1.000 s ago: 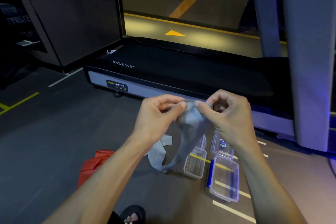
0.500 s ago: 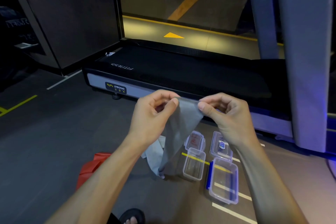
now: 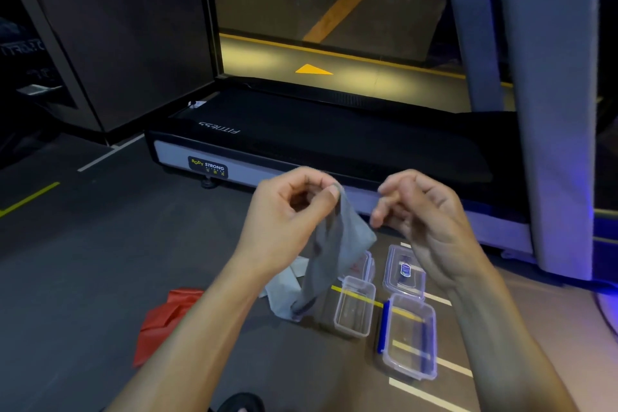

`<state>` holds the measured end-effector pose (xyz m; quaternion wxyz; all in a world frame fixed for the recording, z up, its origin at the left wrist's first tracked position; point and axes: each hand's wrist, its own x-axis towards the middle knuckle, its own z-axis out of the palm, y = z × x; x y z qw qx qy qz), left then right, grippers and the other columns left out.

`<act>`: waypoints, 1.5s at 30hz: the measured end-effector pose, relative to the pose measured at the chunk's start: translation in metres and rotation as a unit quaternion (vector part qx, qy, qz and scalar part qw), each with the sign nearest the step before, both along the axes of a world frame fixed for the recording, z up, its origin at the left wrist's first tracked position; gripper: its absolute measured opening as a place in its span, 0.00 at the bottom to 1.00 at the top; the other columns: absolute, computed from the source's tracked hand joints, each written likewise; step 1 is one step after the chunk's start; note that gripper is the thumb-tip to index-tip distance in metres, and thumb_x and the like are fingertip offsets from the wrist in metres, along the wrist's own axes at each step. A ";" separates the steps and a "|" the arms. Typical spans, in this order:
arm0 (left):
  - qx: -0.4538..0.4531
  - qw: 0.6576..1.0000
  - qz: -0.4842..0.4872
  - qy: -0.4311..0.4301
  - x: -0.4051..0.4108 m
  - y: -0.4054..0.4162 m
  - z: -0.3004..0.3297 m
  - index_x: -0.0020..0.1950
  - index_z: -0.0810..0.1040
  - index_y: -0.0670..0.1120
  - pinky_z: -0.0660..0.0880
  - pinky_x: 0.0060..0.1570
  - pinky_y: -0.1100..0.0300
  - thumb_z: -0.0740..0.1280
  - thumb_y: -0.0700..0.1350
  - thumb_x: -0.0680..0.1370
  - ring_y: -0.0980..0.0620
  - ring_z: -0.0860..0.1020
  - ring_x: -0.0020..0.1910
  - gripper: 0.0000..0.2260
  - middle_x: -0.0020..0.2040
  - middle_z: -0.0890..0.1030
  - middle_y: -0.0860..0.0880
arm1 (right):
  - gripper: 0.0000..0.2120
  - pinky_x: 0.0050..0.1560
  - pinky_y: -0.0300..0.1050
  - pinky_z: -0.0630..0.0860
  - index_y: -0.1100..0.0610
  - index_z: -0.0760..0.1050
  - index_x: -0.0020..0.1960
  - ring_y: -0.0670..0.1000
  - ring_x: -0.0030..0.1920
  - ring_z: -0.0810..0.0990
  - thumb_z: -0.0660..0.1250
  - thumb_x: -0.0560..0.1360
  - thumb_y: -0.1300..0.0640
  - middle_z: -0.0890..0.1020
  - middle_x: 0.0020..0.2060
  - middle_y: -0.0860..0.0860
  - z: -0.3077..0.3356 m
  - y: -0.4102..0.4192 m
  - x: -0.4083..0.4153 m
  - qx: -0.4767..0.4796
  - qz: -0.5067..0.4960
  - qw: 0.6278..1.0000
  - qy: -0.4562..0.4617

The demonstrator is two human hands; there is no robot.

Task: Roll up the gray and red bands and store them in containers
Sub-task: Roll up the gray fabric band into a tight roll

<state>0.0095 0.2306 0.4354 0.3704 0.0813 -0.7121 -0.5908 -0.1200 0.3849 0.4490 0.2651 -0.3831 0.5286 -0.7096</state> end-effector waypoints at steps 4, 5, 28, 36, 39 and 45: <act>-0.046 0.999 0.024 -0.012 -0.001 0.000 -0.005 0.46 0.85 0.47 0.81 0.48 0.55 0.73 0.37 0.77 0.48 0.85 0.43 0.05 0.41 0.86 0.50 | 0.21 0.55 0.55 0.82 0.49 0.83 0.54 0.55 0.52 0.85 0.76 0.69 0.37 0.86 0.52 0.52 0.004 -0.004 0.011 0.091 -0.052 0.985 0.141; -0.057 0.998 0.022 -0.015 -0.001 0.001 -0.005 0.47 0.86 0.47 0.82 0.48 0.53 0.73 0.37 0.77 0.49 0.85 0.43 0.04 0.41 0.86 0.50 | 0.19 0.55 0.53 0.82 0.50 0.82 0.55 0.53 0.52 0.85 0.78 0.70 0.41 0.86 0.51 0.51 0.006 -0.006 0.016 0.111 -0.066 0.978 0.165; 0.067 0.995 -0.067 -0.025 -0.002 0.008 -0.004 0.44 0.87 0.50 0.79 0.45 0.57 0.73 0.43 0.75 0.52 0.82 0.42 0.03 0.42 0.86 0.47 | 0.07 0.41 0.37 0.77 0.57 0.84 0.42 0.47 0.40 0.82 0.77 0.67 0.55 0.85 0.37 0.51 0.004 -0.008 0.010 0.050 -0.127 0.989 0.065; 0.035 0.999 -0.017 -0.012 -0.005 0.016 -0.007 0.48 0.85 0.46 0.80 0.49 0.48 0.72 0.40 0.79 0.45 0.83 0.44 0.03 0.44 0.85 0.43 | 0.03 0.41 0.37 0.78 0.60 0.83 0.43 0.47 0.39 0.83 0.77 0.71 0.62 0.85 0.37 0.53 0.002 -0.012 0.010 0.054 -0.142 0.987 0.054; 0.026 1.000 -0.012 -0.010 -0.006 0.017 -0.008 0.48 0.86 0.48 0.80 0.49 0.50 0.73 0.41 0.78 0.43 0.84 0.46 0.03 0.44 0.86 0.45 | 0.03 0.42 0.38 0.79 0.61 0.83 0.43 0.48 0.40 0.83 0.77 0.72 0.63 0.85 0.37 0.53 0.002 -0.011 0.011 0.051 -0.142 0.987 0.059; 0.009 1.000 -0.022 -0.006 -0.007 0.017 -0.010 0.48 0.85 0.52 0.80 0.49 0.52 0.71 0.41 0.79 0.50 0.83 0.45 0.05 0.45 0.86 0.47 | 0.03 0.42 0.37 0.78 0.60 0.83 0.44 0.47 0.40 0.83 0.77 0.72 0.63 0.86 0.37 0.52 0.001 -0.011 0.011 0.053 -0.145 0.986 0.066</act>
